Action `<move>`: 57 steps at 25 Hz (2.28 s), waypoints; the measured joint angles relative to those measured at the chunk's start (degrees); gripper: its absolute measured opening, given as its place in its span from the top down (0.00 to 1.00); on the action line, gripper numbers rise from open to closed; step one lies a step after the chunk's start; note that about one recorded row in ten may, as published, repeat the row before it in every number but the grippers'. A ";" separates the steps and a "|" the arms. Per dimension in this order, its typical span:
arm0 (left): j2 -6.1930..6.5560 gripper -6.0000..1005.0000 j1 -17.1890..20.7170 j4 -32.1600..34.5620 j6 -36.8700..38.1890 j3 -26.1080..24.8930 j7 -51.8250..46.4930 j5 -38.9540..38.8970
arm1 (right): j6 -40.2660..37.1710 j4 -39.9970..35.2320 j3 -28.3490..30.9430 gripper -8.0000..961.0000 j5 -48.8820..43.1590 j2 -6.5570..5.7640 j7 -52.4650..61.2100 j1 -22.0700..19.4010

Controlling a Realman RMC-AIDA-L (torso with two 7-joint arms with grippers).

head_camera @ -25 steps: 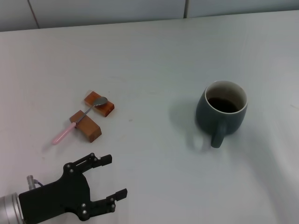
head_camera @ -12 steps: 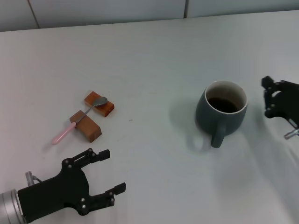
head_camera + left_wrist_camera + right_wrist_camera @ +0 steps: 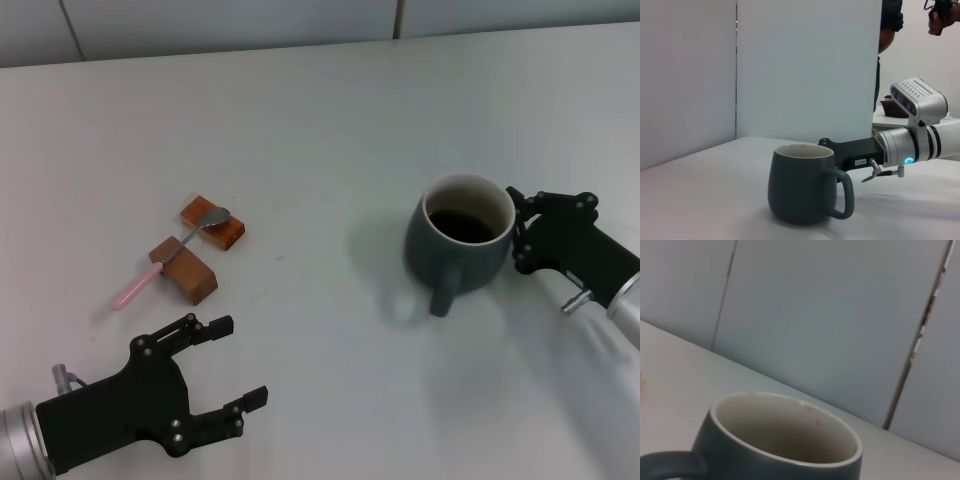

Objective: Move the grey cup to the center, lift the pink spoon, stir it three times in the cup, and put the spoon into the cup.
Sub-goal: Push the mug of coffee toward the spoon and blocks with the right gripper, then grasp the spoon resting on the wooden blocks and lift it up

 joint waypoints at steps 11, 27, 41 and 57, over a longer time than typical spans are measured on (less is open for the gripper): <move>0.08 0.17 0.12 0.25 0.09 0.00 -0.01 0.00 | -0.34 5.12 -3.32 0.97 -0.08 0.09 -0.12 3.00; 0.07 0.17 0.35 -0.02 0.18 0.01 0.33 0.00 | 1.20 9.78 -5.35 0.97 -0.41 0.19 -0.05 7.73; 0.08 0.17 0.67 0.02 0.74 -0.18 0.78 -0.18 | -36.19 -7.23 6.23 0.97 0.57 -0.28 25.83 -9.07; -0.02 0.17 0.73 -0.03 1.24 -0.12 0.79 -0.17 | -38.44 -19.76 -1.70 0.97 -24.30 -0.43 33.29 -15.43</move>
